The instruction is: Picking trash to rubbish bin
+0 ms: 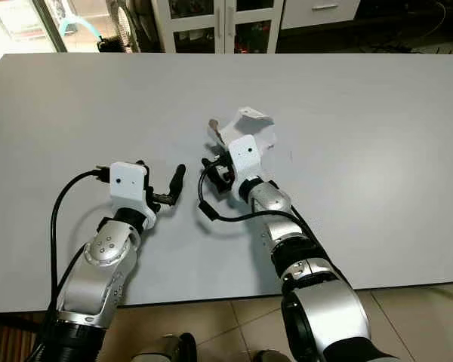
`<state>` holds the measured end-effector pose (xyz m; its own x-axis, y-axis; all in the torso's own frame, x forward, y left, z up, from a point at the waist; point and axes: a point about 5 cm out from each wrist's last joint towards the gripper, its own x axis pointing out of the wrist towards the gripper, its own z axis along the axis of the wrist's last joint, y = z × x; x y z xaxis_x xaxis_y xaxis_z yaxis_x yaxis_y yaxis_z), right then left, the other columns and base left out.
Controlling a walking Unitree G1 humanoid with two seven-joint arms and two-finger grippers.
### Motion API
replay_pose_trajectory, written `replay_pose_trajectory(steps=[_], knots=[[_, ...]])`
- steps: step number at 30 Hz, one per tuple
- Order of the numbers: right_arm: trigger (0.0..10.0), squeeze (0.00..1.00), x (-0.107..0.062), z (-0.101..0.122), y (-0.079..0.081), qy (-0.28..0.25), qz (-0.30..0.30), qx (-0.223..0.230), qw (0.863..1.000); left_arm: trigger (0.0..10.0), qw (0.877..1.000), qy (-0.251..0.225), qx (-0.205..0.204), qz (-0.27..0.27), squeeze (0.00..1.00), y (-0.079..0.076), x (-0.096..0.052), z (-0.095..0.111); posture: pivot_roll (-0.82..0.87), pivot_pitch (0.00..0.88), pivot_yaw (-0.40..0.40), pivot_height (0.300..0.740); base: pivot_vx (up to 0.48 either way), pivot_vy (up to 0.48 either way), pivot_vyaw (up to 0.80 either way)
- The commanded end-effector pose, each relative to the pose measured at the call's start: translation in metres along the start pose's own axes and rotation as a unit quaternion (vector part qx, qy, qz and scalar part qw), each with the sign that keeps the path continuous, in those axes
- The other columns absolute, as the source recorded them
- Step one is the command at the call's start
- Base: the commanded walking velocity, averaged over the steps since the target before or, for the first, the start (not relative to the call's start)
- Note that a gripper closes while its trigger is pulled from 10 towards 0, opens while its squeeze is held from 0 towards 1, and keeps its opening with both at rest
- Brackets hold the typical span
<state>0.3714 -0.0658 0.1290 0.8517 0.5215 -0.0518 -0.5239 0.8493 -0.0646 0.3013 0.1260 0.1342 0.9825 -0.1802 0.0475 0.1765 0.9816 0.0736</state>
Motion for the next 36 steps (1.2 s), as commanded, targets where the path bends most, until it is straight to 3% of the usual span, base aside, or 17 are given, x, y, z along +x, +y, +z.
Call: replay_pose_trajectory(steps=[1,36], knots=[[0.0,0.00,0.0019,0.0013,0.0024,-0.001,0.006,-0.009,1.000,10.0,1.000,0.002,0.003,0.005,0.00,-0.0007,-0.0022,0.0005,0.06,0.150,-0.007,0.740,0.000,0.000,0.00],[0.0,0.00,0.0001,-0.0044,0.0018,0.005,-0.002,-0.015,1.000,10.0,1.000,0.005,0.004,0.007,0.00,-0.0011,-0.0035,-0.0007,0.06,0.155,-0.006,0.740,0.000,0.000,0.00]])
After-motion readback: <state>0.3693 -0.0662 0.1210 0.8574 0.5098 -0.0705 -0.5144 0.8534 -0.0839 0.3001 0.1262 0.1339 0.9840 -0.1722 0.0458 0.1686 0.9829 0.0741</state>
